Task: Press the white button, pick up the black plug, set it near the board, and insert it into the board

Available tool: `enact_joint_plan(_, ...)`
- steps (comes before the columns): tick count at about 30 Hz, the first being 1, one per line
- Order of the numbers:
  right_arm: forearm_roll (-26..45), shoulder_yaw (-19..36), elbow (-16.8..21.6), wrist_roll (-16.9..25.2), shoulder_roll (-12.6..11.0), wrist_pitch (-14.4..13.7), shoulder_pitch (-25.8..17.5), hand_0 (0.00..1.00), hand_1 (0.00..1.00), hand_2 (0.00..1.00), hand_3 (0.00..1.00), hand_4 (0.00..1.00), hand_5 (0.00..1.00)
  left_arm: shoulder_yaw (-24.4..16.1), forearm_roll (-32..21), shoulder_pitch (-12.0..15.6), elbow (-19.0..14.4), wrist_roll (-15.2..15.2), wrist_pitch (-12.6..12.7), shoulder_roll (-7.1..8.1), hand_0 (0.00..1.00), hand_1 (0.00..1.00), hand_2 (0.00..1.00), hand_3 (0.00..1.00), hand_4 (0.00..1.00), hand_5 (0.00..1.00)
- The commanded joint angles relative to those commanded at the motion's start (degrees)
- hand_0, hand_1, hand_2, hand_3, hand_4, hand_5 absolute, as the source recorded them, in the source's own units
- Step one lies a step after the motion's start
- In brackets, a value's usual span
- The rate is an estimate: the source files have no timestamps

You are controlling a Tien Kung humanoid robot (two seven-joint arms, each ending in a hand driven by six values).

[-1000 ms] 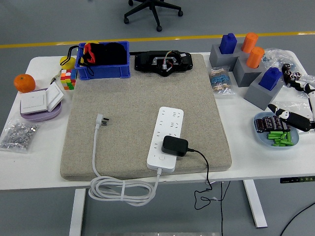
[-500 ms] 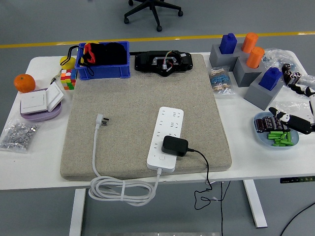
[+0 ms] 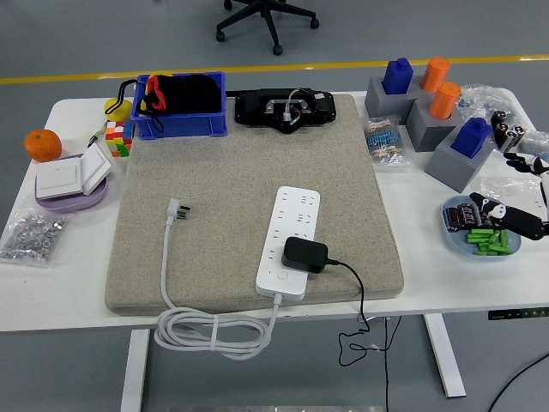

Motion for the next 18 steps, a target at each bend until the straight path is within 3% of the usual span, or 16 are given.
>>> enact_joint_plan(18,-0.2,-0.2,0.4,-0.1,0.1,0.7,0.2,0.860,0.755,0.734,0.764,0.948,0.399,-0.7,0.6,-0.3,0.0,0.1,0.0,-0.30,0.709,0.696,0.669,0.715,0.718,0.301)
